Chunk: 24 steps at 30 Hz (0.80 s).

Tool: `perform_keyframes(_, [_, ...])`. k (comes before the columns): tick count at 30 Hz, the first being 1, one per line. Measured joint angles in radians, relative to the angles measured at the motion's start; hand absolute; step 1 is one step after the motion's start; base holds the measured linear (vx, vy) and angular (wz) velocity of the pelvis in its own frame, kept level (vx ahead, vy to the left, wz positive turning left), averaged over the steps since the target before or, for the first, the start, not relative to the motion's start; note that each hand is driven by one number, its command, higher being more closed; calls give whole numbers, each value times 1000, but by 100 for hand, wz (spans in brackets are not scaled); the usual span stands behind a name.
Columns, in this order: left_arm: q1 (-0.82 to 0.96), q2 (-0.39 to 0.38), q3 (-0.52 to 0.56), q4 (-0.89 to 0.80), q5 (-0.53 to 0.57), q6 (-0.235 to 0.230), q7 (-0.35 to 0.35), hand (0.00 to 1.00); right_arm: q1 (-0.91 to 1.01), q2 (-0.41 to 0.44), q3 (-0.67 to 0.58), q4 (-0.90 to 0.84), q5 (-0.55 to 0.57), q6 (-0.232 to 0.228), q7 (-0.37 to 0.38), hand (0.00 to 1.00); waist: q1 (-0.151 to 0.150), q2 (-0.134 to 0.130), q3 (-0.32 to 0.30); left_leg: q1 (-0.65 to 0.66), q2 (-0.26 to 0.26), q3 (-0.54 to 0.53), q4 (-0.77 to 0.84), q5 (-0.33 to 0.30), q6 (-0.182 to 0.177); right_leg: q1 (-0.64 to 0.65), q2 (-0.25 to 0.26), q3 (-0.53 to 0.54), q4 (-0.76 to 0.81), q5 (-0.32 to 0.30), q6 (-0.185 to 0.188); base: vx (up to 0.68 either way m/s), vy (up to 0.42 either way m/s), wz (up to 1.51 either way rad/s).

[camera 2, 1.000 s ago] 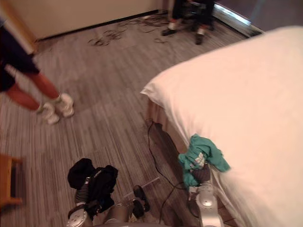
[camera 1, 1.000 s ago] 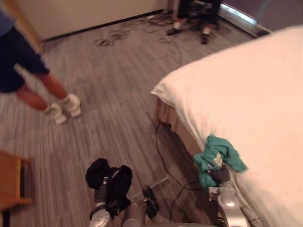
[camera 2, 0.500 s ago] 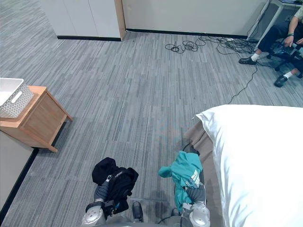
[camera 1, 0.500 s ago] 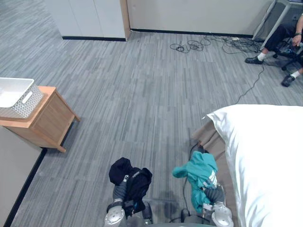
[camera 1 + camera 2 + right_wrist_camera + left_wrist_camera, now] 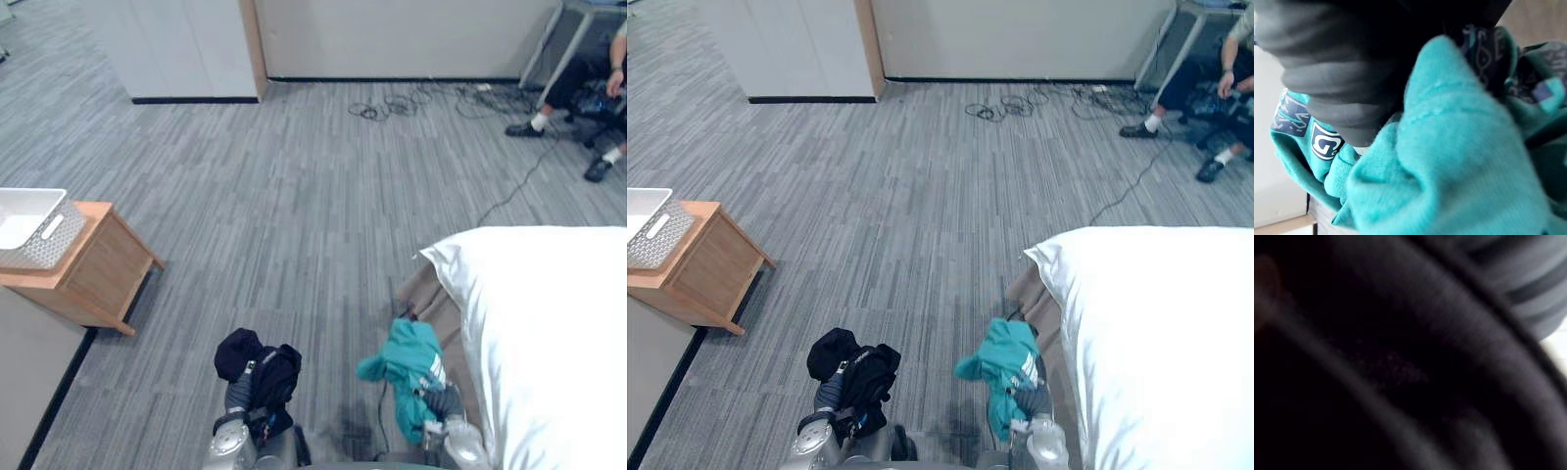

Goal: Tidy the bed and pick cloth on bed and put in laundry

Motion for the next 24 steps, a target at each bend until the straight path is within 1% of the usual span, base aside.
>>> perform_keyframes(1, [-6,-3,0,0,-1,0,0,100,-8,-9,-1,0,0,0,0,100,-1,-1,6,-7,-1,8,-28,-9,4,11,-7,3,-17,0,-1,263,6,-14])
perform_keyframes(2, [-12,-4,0,-7,-3,0,0,100,-18,-20,-2,-2,0,0,0,100,0,-7,10,-15,-7,38,-124,-9,6,27,-22,9,-47,0,0,250,38,-12])
perform_keyframes(3, [-13,-4,0,-13,-4,-1,0,100,-22,-23,-2,-4,0,0,0,100,2,-8,11,-19,-9,51,-177,-7,6,30,-29,9,-57,-2,4,459,107,-11])
perform_keyframes(4, [-18,-5,0,-22,-7,-3,-1,100,-32,-28,-3,-9,-1,0,0,100,10,-7,14,-25,-22,85,-343,16,4,47,-48,7,-87,-17,28,537,145,-9])
perform_keyframes(5, [-22,-6,-2,-23,-6,-3,-3,100,-31,-31,-2,-9,-2,0,0,100,18,-2,11,-16,-24,96,-423,30,12,63,-50,4,-100,-33,52,579,163,-11])
perform_keyframes(6, [-25,-4,-3,-22,-6,-3,-5,100,-32,-35,-2,-6,-3,2,1,100,26,3,10,-14,-22,104,-418,74,62,75,-54,5,-100,-47,66,574,115,7])
perform_keyframes(7, [-27,-4,-5,-21,-6,-3,-11,100,-14,-21,1,-7,-8,6,6,100,39,-43,7,-15,-76,109,-376,43,150,84,-101,-3,-33,-68,81,503,67,25])
perform_keyframes(8, [-33,-4,-6,-21,-6,-2,-12,100,-11,-18,2,-7,-12,6,13,100,38,-53,7,-13,-94,103,-368,28,159,63,-113,0,37,-67,82,819,95,64])
perform_keyframes(9, [-45,3,-6,-21,-6,-2,-18,100,-12,-11,1,-8,-21,6,24,100,38,-69,10,9,-127,93,-353,13,198,1,-133,20,240,-40,132,843,99,69])
perform_keyframes(10, [-46,2,-7,-23,-6,-2,-19,100,-9,0,2,-6,-34,8,30,100,36,-80,20,62,-152,76,-357,-13,224,-59,-145,44,451,22,264,843,93,69])
perform_keyframes(11, [-46,4,-7,-24,-6,-2,-18,100,-19,7,7,-5,-42,8,40,100,25,-84,31,124,-162,58,-378,-34,233,-109,-134,64,626,63,261,653,25,48])
perform_keyframes(12, [-45,14,-8,-24,-6,-1,-18,100,-30,10,13,-6,-42,7,47,100,14,-77,39,202,-164,34,-415,-50,231,-155,-117,56,790,57,250,377,-4,36])
perform_keyframes(13, [-43,17,-9,-24,-6,-1,-18,100,-31,10,13,-8,-43,4,48,100,10,-70,43,248,-162,18,-439,-54,228,-172,-112,32,844,46,230,591,-41,44])
perform_keyframes(14, [-37,19,-11,-27,-7,-1,-17,100,-27,4,13,-12,-43,-2,49,100,-1,-50,48,355,-150,-14,-511,-55,227,-211,-112,-58,896,9,152,584,-90,52])
perform_keyframes(15, [-38,23,-12,-33,-6,-4,-17,100,-24,-3,13,-24,-42,-5,51,100,-11,-30,53,434,-129,-47,-573,-57,223,-268,-111,-131,871,-21,104,701,-136,54])
perform_keyframes(16, [-45,24,-13,-33,-7,-5,-17,100,-21,-5,12,-37,-42,-5,52,100,-13,-18,56,456,-117,-62,-590,-62,214,-303,-110,-155,840,-33,85,569,-214,66])
perform_keyframes(17, [-67,28,-16,-32,-6,-5,-17,100,-20,-7,8,-62,-41,-7,58,100,-22,-3,61,477,-89,-96,-606,-76,190,-381,-108,-186,708,-42,71,536,-300,96])
perform_keyframes(18, [-93,35,-28,-29,-6,-5,-17,100,-17,-7,4,-80,-41,-7,63,100,-42,-4,62,478,-62,-139,-606,-93,163,-441,-109,-180,489,-20,84,519,-340,114])
perform_keyframes(19, [-103,38,-36,-25,-6,-5,-18,100,-14,-6,2,-84,-41,-7,64,100,-49,-4,62,479,-47,-153,-606,-100,150,-458,-110,-164,371,14,99,640,-523,127])
perform_keyframes(20, [-122,38,-40,-12,-4,-5,-18,100,-11,-4,0,-85,-41,-2,64,100,-58,-6,67,508,-16,-169,-607,-122,113,-478,-113,-97,135,120,119,564,-489,102])
perform_keyframes(21, [-117,36,-39,-1,-3,-5,-18,100,-7,-1,3,-87,-41,2,65,100,-56,-22,62,555,5,-172,-608,-145,76,-474,-115,-23,-2,201,152,589,-521,88])
perform_keyframes(22, [-109,38,-39,5,4,-5,-17,100,-2,-1,7,-89,-42,4,66,100,-57,-33,58,586,14,-172,-606,-156,58,-472,-124,13,-24,223,166,507,-451,65])
perform_keyframes(23, [-95,28,-35,36,14,-3,-16,100,-5,-9,12,-87,-44,12,69,100,-55,1,66,630,67,-175,-561,-162,42,-470,-96,3,109,342,163,621,-547,61])
perform_keyframes(24, [-79,11,-34,39,15,-3,-18,100,-16,-22,17,-93,-47,13,69,100,-59,28,65,596,107,-192,-444,-134,34,-476,-67,-19,210,309,126,609,-546,49])
